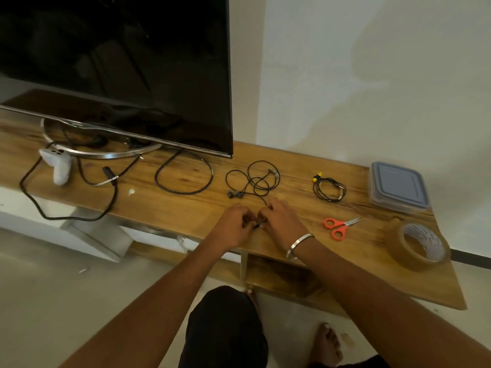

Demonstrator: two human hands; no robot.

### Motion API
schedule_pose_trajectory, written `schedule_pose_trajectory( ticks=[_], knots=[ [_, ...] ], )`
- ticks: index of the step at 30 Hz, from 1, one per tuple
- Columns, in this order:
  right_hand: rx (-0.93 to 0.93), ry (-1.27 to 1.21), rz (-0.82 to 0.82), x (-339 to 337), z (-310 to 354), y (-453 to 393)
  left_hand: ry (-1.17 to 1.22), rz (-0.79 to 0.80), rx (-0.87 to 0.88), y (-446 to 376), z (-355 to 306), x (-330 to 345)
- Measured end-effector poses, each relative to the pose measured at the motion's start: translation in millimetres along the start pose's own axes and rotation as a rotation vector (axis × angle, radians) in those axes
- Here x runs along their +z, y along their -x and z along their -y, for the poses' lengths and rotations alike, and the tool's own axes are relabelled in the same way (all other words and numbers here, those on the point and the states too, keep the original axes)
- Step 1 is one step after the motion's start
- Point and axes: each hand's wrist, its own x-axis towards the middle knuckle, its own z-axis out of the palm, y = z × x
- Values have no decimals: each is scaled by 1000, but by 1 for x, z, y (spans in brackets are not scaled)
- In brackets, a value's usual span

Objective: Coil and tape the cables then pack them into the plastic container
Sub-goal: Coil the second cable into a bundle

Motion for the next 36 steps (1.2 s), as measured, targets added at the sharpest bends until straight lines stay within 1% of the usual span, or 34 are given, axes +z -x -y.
schedule_pose_trajectory(
  ticks=[6,8,12,18,20,22,24,26,27,29,31,32,36],
  knots=[
    [-57,-37,43,-10,3,4,67,45,-17,15,-4,-3],
    [-63,-73,17,-17,6,7,82,47,-27,18,-8,-4],
    [2,-223,-58,-28,11,13,111,-30,-15,23,-21,-6],
    [35,-253,-75,-36,7,23,141,24,32,32,-37,-8],
    [24,-256,-56,-38,5,26,142,34,24,35,-40,-9],
    [43,-310,-55,-37,3,29,170,19,6,37,-42,-9],
    [139,-406,-110,-36,5,30,183,-33,-17,39,-46,-9],
    [326,-508,-159,-37,8,30,185,-98,-36,40,-50,-7],
    [425,-561,-138,-40,10,29,185,-116,-36,40,-53,-6],
    [554,-686,-11,-45,14,29,176,-115,-13,41,-59,-2],
    [591,-741,89,-47,17,30,182,-79,24,42,-65,3],
    [577,-717,87,-48,18,30,192,-58,42,44,-67,5],
    [510,-617,-26,-53,14,30,197,52,83,46,-71,8]
  ],
)
